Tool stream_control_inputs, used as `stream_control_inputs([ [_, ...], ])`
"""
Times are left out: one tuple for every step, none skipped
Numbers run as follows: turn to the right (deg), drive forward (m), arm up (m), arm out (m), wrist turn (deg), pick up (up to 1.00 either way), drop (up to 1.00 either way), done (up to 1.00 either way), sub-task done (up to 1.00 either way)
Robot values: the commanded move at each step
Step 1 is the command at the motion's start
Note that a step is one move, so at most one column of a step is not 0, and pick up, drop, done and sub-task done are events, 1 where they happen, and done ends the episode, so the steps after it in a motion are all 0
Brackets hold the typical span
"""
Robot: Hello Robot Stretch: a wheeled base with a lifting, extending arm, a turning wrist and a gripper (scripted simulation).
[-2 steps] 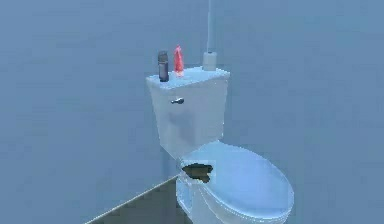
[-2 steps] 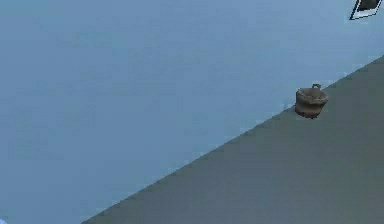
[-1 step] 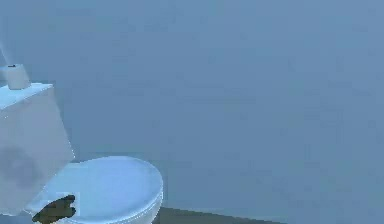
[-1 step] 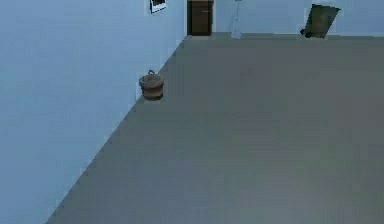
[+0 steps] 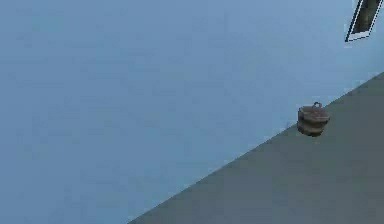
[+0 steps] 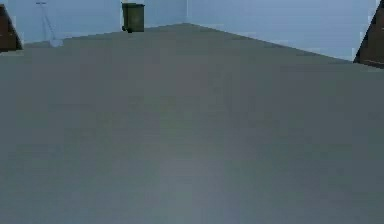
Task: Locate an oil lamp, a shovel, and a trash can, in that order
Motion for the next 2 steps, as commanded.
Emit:
stream_control_inputs([
  [45.0,0.0,0.0,0.0,0.0,0.0,0.0,0.0,0.0],
  [6.0,0.0,0.0,0.0,0.0,0.0,0.0,0.0,0.0],
])
